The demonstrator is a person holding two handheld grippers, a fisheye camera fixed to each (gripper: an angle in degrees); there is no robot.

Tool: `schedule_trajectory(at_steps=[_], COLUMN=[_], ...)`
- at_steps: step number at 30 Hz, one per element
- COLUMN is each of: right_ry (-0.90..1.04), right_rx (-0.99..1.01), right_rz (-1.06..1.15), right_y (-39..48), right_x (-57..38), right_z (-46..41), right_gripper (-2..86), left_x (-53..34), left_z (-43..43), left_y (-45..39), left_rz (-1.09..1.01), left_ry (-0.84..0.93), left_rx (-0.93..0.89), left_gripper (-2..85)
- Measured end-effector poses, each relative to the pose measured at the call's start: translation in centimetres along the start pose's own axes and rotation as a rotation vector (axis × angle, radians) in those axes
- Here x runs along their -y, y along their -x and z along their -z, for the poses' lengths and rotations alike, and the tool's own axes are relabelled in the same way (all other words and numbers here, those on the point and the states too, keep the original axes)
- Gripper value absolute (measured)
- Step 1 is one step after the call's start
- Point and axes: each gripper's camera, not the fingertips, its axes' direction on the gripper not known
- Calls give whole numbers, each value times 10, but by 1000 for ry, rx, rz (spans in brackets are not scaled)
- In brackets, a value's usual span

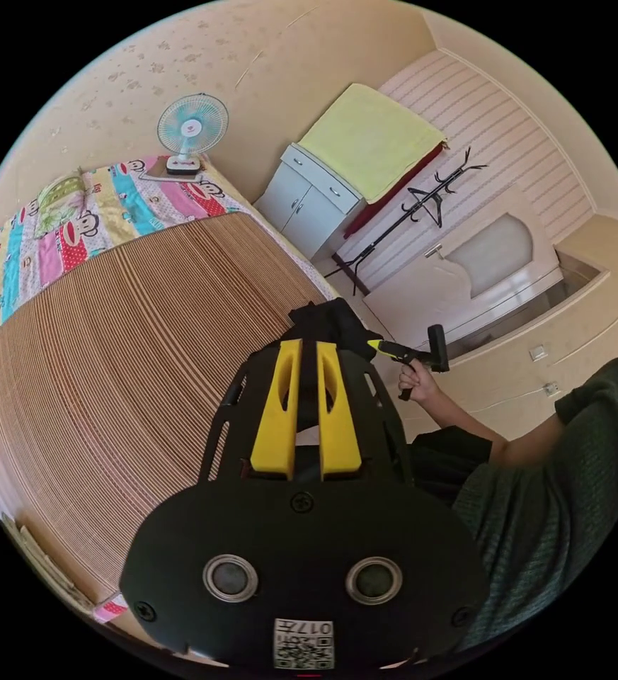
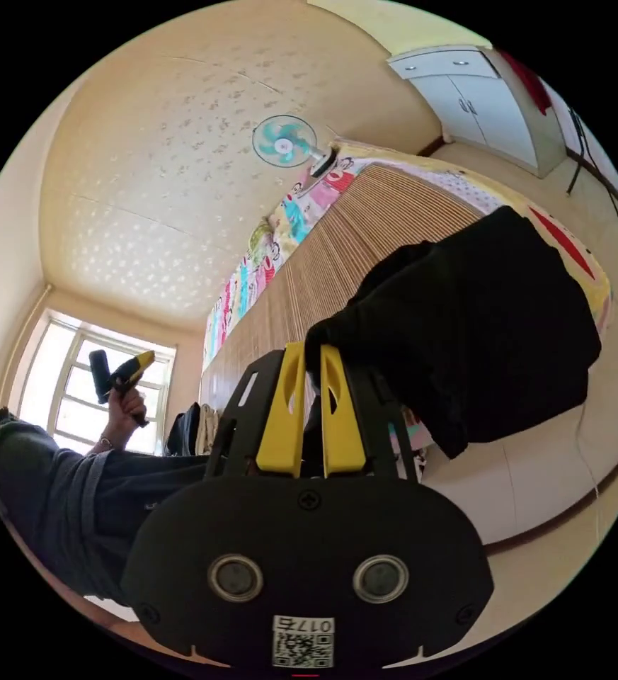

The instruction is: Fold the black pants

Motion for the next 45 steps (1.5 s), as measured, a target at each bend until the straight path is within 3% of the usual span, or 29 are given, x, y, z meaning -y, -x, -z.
schedule_trajectory(at_steps=[6, 9, 14, 16, 17, 20, 25, 29, 31, 33, 37, 41, 43, 45], right_ry=[-81, -87, -11, 10, 23, 5, -127, -246, -228, -94, -48, -311, -398, -507], right_rx=[331, 453, 462, 531, 566, 594, 537, 285, 109, -28, -21, 34, 26, 82], right_rz=[293, 402, 598, 600, 623, 671, 850, 741, 686, 611, 612, 791, 852, 868], right_y=[130, 203, 334, 370, 390, 433, 468, 448, 436, 423, 437, 514, 546, 569], right_x=[-3, -9, -43, -57, -66, -91, -160, -234, -268, -304, -351, -366, -355, -329], right_z=[-5, -14, -54, -73, -83, -87, -53, -44, -64, -107, -159, -151, -137, -113], right_gripper=[21, 20, 22, 24, 27, 41, 66, 79, 91, 119, 173, 198, 175, 65], left_x=[-11, -21, -53, -70, -84, -112, -125, -138, -144, -146, -147, -153, -159, -167], left_z=[13, 42, 100, 122, 142, 193, 279, 342, 367, 392, 448, 495, 515, 539], left_y=[-80, -115, -164, -178, -186, -201, -214, -246, -263, -277, -301, -316, -313, -304], left_rz=[-196, -270, -329, -309, -270, -346, -288, -312, -358, -386, -443, -467, -463, -444], left_ry=[-45, -126, -244, -305, -397, -545, -664, -773, -813, -836, -866, -896, -915, -949], left_rx=[-26, 52, 124, 269, 396, 405, 276, 245, 253, 218, 78, 25, 0, -21], left_gripper=[97, 134, 164, 153, 101, 44, 20, -1, -4, -5, -7, -6, -6, -5])
